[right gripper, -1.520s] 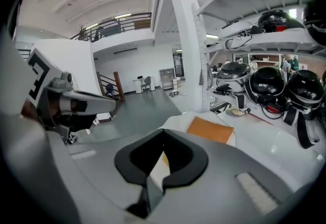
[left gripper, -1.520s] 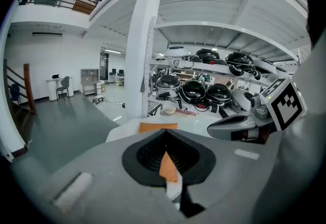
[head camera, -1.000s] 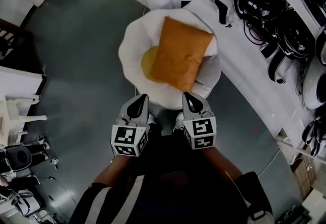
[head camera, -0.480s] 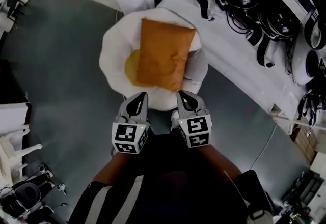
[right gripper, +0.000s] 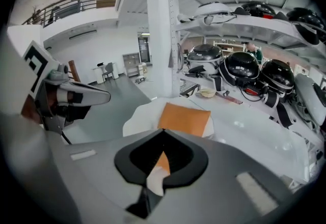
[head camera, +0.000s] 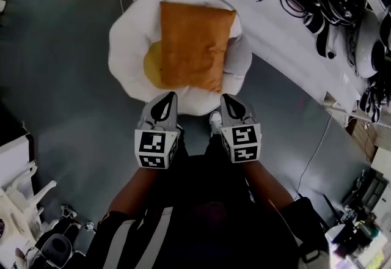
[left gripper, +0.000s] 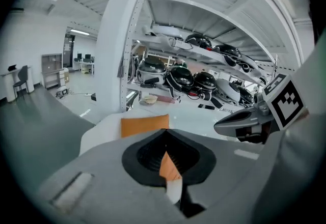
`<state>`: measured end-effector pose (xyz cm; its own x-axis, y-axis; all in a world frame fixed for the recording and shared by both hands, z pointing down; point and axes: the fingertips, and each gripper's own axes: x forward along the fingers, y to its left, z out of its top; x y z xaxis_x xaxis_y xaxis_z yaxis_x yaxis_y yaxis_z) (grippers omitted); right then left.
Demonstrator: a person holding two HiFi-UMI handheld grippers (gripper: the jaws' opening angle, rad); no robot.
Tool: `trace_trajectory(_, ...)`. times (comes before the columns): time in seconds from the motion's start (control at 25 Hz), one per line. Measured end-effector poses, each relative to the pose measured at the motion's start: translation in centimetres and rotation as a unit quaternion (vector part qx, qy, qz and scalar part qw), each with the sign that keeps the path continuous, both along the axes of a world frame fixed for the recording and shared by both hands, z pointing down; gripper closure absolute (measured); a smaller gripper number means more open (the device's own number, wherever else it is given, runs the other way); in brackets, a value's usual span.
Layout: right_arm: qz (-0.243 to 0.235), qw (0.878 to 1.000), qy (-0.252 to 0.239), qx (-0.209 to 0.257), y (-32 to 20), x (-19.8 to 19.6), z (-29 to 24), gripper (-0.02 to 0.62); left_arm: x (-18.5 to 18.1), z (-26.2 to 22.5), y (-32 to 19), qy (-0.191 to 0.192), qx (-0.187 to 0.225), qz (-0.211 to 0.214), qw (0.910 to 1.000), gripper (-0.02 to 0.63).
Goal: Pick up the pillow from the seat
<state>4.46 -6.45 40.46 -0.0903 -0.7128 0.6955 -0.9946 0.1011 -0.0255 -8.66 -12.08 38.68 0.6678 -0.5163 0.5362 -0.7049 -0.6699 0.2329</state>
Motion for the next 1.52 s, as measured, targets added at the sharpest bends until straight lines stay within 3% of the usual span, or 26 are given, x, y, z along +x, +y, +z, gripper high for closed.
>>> trace_trajectory(0.12, 0.014, 0.999, 0.007, -0.041, 0.3, 0.1, 2.9, 0.592, -1.0, 2.9, -0.5, -0.002, -0.030, 0.021, 0.9993, 0.601)
trace_trajectory(0.4, 0.060, 0.996, 0.015, -0.065, -2.2, 2.0, 8.7, 0.592, -1.7, 9.3, -4.3, -0.024, -0.039, 0.052, 0.9976, 0.601)
trace_trajectory(0.88, 0.063, 0.994, -0.010, -0.093, -4.7, 3.0, 19.6, 0.591, -0.7, 21.1, -6.0, -0.062, -0.091, 0.020, 0.9938, 0.600)
trace_trajectory(0.96, 0.063, 0.993, -0.019, -0.097, -5.0, 3.2, 21.1, 0.517, -0.6, 22.8, -6.3, -0.068, -0.097, 0.011, 0.9929, 0.600)
trace_trajectory(1.52, 0.091, 0.988, -0.034, -0.121, -6.5, 8.1, 30.3, 0.434, 2.0, 33.2, -10.1, -0.104, -0.109, -0.009, 0.9885, 0.468)
